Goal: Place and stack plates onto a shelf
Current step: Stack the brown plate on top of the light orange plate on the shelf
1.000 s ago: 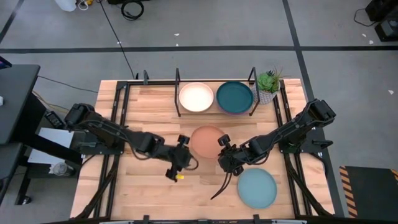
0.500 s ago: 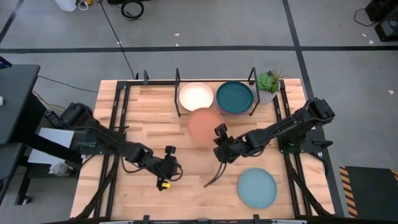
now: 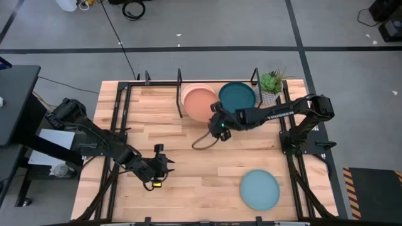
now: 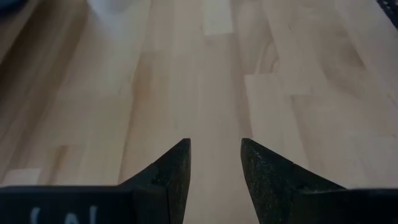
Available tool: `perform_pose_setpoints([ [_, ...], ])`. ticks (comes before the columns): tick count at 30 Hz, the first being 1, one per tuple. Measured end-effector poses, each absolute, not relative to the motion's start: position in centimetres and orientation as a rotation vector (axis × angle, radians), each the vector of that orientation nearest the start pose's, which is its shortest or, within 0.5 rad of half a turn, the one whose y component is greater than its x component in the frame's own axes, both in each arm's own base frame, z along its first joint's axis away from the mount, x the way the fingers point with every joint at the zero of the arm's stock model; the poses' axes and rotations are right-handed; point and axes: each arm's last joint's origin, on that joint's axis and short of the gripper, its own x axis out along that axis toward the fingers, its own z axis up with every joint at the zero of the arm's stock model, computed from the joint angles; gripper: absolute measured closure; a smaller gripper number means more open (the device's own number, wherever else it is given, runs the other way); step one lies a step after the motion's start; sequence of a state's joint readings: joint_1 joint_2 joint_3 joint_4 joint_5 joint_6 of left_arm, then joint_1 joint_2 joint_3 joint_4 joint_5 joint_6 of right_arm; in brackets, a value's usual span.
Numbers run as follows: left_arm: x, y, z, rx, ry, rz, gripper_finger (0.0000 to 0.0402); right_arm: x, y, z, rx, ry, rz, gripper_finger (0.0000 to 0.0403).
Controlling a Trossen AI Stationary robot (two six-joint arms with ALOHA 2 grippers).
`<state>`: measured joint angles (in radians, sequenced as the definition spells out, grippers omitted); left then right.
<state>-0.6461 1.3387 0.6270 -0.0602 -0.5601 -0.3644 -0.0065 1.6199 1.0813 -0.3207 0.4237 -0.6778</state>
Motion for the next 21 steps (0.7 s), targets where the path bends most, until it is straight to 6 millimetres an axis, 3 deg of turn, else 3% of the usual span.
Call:
perform_pose_setpoints([
  [13,20.5,-13.7,18.4,0.09,0.598,0.079,0.0253,34.0,-7.3,22.9,-0.693,0.836,-0.143,0.0361],
  [21,20.6,-13.7,18.5,0.116,0.585,0.086,0.0253,34.8,-9.0,21.7,-0.654,0.793,-0.125,0.0361],
])
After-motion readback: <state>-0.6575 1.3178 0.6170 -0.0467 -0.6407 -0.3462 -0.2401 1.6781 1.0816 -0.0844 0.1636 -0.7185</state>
